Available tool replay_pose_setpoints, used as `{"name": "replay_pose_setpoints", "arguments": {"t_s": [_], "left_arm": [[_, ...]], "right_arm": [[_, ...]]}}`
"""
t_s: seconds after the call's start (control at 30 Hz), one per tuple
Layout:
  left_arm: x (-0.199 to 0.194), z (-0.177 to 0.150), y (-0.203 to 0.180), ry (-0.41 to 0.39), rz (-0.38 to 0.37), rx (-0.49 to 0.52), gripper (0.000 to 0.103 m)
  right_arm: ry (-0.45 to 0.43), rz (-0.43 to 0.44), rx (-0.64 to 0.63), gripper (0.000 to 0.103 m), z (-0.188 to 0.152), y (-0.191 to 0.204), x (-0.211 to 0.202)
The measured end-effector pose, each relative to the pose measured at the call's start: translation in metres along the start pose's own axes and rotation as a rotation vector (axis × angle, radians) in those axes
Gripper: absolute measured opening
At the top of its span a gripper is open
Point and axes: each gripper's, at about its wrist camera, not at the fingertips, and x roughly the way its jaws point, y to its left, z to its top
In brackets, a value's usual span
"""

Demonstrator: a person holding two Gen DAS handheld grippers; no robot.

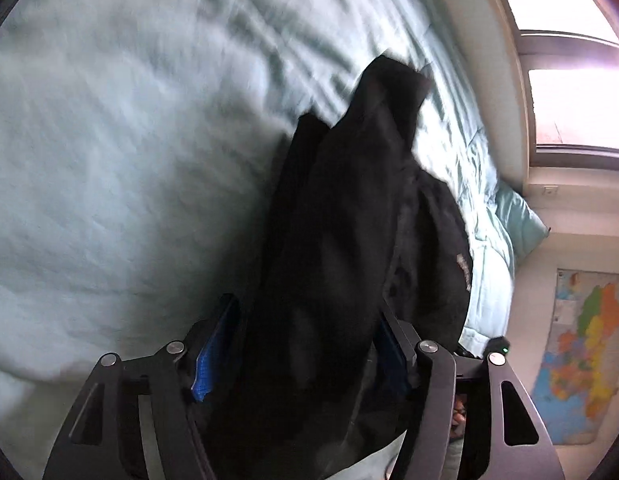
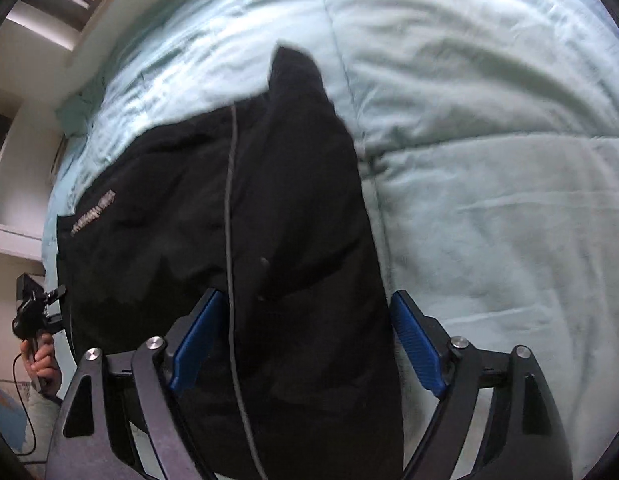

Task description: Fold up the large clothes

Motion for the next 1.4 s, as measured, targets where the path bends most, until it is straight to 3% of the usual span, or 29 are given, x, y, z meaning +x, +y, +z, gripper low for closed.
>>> {"name": "replay_pose_setpoints", "arguments": {"t_s": [0.17,0.33,0.37,0.4,0.43,0.47,0.57,0.63,0.67,0.73,0.77,0.8,0.83,0.87,0.97,1.2,1.4], "left_arm": [[0.029,0.003,0.008,0.024,-0.069,-0.031,0.073],[0.044,0.005,0.0,0.006,-0.052,-0.01,0.074],[0.043,0.004,-0.003,-0.005,-0.049,0.004,0.07],[0.041,0.003,-0.009,-0.019,-0.054,0.032,0.051],[0.038,0.0,-0.017,-0.03,-0.041,0.069,0.044],[0.036,-0.004,-0.023,-0.042,-0.031,0.1,0.042],[0.033,-0.01,-0.031,-0.064,-0.056,0.122,0.036],[0.036,-0.008,-0.032,-0.065,-0.043,0.118,0.039],[0.04,-0.006,-0.031,-0.06,-0.044,0.096,0.042],[0.045,-0.002,-0.023,-0.049,-0.052,0.055,0.049],[0.047,-0.001,-0.022,-0.055,-0.06,0.036,0.049],[0.046,-0.003,-0.023,-0.069,-0.057,0.025,0.046],[0.042,-0.006,-0.029,-0.087,-0.04,0.042,0.035],[0.035,-0.013,-0.041,-0.118,-0.014,0.091,0.031],[0.007,-0.038,-0.081,-0.193,0.004,0.218,0.024],[-0.061,-0.107,-0.176,-0.286,-0.06,0.468,0.023],[-0.111,-0.153,-0.191,-0.301,-0.12,0.539,0.023]], "right_arm": [[0.111,0.138,0.067,0.098,0.005,-0.009,0.04],[0.117,0.19,0.068,0.101,0.009,0.001,0.06],[0.107,0.196,0.074,0.097,0.01,0.003,0.061],[0.098,0.201,0.066,0.091,0.01,0.005,0.059],[0.082,0.206,0.048,0.085,0.009,0.008,0.055],[0.073,0.203,0.038,0.075,0.007,0.01,0.052],[0.034,0.197,0.015,0.062,0.0,0.014,0.04],[0.034,0.187,0.017,0.062,-0.001,0.017,0.042],[0.041,0.17,0.009,0.07,0.001,0.019,0.046],[0.082,0.217,0.073,0.083,0.007,0.014,0.059],[0.101,0.251,0.107,0.084,0.008,0.01,0.066],[0.1,0.264,0.123,0.083,0.007,0.007,0.068],[0.083,0.265,0.128,0.076,0.007,0.008,0.065],[0.06,0.258,0.115,0.062,0.004,0.013,0.059],[-0.032,0.199,0.013,0.042,-0.011,0.038,0.024],[-0.147,0.121,-0.15,0.034,-0.059,0.103,-0.056],[-0.212,0.07,-0.201,0.033,-0.109,0.133,-0.126]]}}
